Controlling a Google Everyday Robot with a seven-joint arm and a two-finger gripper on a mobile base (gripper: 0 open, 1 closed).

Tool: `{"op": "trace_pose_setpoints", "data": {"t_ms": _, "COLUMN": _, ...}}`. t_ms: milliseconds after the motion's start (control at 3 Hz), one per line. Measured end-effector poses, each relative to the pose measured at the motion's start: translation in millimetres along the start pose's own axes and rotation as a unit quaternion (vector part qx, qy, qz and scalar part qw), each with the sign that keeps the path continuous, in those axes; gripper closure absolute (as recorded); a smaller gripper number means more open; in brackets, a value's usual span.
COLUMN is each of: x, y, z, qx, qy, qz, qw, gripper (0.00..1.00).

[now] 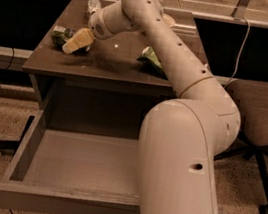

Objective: Place green can into top drawer

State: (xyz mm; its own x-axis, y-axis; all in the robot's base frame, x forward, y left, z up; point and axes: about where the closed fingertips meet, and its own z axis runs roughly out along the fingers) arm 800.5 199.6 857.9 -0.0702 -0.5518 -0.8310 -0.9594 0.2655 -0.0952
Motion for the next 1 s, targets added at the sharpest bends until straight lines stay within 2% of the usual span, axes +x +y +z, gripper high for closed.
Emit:
{"op": "trace_pose_setpoints", "data": {"t_ms": 333, "x": 3, "y": -1, "z": 14, "qx": -0.006, "qy": 0.005, "qz": 0.005, "qw": 1.0000, "gripper": 0.18}}
{"op": "trace_pose_setpoints", "data": {"t_ms": 667, "x": 4, "y": 0, "z": 14, "qx": -0.002, "qy": 0.011, "qz": 0.009, "qw": 0.9999, "gripper": 0.40}}
{"op": "trace_pose_setpoints", "data": {"t_ms": 1000, "x": 2, "y": 4, "z": -1, "qx": 0.010, "qy": 0.016, "qz": 0.005, "qw": 0.9998, "gripper": 0.64}}
